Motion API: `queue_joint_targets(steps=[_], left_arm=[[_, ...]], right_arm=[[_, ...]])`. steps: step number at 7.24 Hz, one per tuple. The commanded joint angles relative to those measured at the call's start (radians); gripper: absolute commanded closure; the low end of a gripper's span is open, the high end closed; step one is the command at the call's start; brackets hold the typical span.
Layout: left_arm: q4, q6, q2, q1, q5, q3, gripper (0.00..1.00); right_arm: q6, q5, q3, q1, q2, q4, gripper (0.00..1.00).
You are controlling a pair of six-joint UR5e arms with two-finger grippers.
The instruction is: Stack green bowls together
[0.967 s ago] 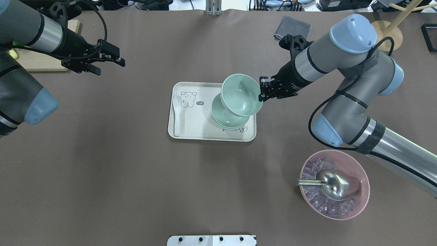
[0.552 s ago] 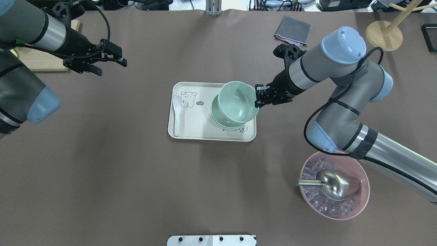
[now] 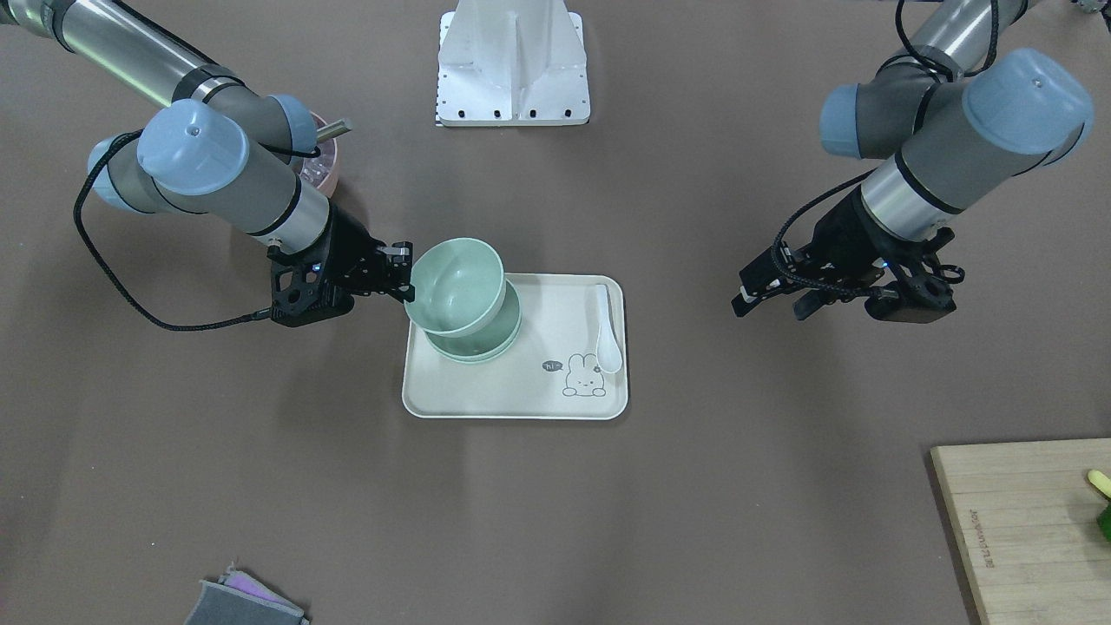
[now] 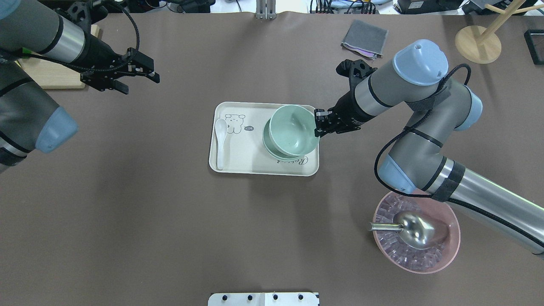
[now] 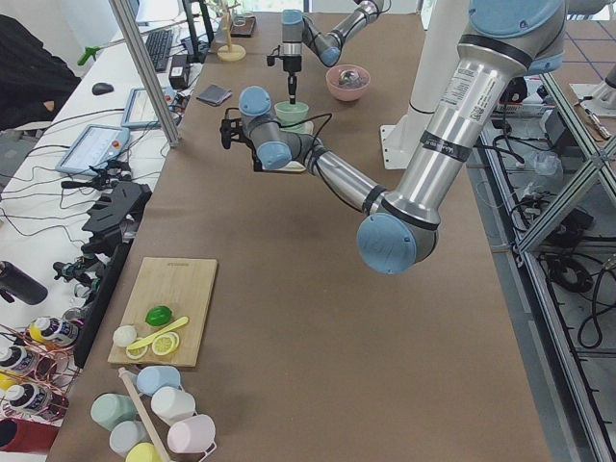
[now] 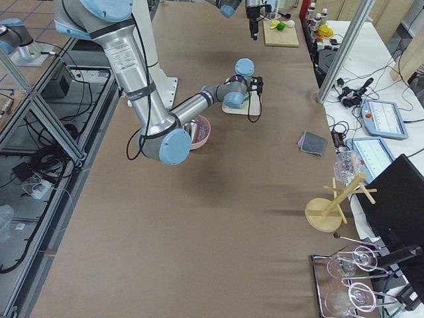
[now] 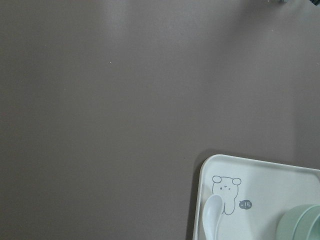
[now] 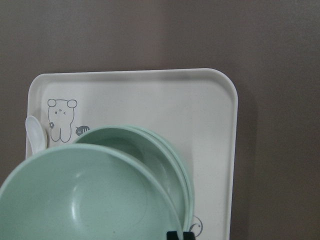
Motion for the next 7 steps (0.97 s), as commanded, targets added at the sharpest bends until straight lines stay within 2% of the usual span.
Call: queue_joint_targets(steps=[1, 3, 4, 5, 6, 7], left_arm=[[0.001, 0.000, -0.002, 0.000, 0.001, 0.000, 0.03], [0.001, 0.000, -0.005, 0.000, -0.001, 0.003, 0.03], [0.001, 0.000, -0.005, 0.000, -0.001, 0.003, 0.03], [0.001, 0.002, -0.005, 0.000, -0.001, 0.004, 0.03], [0.001, 0.000, -0.005, 0.000, -0.001, 0.006, 0.03], [0.001, 0.002, -0.005, 0.000, -0.001, 0.006, 0.03]], right_arm=[[0.001, -0.011, -0.009, 0.001, 0.017, 0.000, 1.00], [-0.001, -0.011, -0.009, 0.001, 0.016, 0.000, 1.00], [-0.001, -0.012, -0.010, 0.001, 0.016, 0.000, 0.91], [-0.001, -0.012, -0.012, 0.001, 0.016, -0.001, 0.17], [0.001, -0.018, -0.012, 0.001, 0.016, 0.000, 0.00], [0.001, -0.024, -0.012, 0.001, 0.016, 0.000, 0.00]])
